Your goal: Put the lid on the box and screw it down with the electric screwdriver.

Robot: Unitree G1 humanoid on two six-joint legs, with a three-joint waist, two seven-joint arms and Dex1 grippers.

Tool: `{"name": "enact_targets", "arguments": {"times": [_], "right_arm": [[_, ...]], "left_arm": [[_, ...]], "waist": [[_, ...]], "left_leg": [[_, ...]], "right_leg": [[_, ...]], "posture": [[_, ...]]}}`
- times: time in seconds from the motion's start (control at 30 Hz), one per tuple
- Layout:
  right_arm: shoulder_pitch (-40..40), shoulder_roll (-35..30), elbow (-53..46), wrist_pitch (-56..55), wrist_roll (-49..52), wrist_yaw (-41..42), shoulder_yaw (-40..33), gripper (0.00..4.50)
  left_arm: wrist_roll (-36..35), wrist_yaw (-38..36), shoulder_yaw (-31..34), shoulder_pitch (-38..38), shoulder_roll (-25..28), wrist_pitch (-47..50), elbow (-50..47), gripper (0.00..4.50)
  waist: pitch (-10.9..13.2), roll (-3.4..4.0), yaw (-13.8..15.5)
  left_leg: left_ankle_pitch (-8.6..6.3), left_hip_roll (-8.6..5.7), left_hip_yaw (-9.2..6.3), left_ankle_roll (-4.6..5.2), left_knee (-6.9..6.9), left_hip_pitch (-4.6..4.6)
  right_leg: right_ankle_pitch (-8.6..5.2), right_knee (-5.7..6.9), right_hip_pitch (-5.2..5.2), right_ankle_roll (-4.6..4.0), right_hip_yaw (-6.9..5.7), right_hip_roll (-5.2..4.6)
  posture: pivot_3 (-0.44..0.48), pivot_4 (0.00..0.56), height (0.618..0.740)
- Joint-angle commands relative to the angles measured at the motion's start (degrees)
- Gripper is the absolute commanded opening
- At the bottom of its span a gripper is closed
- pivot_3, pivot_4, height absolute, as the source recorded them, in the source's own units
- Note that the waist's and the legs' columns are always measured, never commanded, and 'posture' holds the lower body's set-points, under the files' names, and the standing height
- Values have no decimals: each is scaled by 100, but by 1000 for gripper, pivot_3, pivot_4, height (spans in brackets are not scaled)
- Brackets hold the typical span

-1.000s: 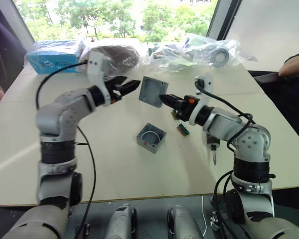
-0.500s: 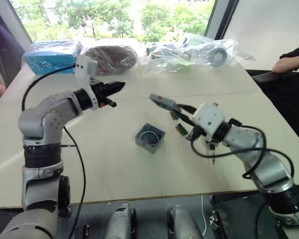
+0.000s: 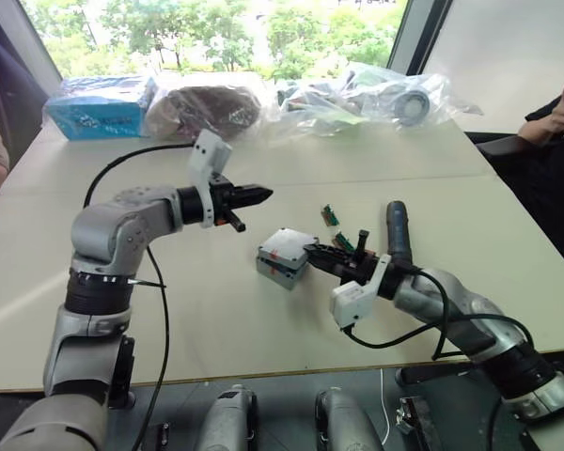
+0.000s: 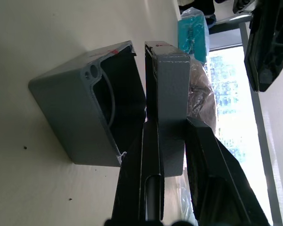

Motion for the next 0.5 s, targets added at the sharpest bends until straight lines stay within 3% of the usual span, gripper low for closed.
{"name": "enact_targets", "arguments": {"times": [0.03, 0.5], "right_arm": [[-122, 101, -24, -112, -279, -248, -139, 110], [-81, 218, 220, -224, -842, -507, -72, 110]], "left_arm": [[66, -88, -89, 50, 76, -119, -224, 20], [35, -46, -106, 169, 9, 66, -321, 20]], "waist": [[0, 0, 7], [0, 0, 8]], "left_leg": [[0, 1, 0, 0, 0, 0], [0, 1, -2, 0, 1, 1]], "right_leg": [[0, 0, 0, 0, 0, 0], [0, 2, 3, 0, 0, 0]], "posture": [[0, 150, 740], [0, 150, 740]]}}
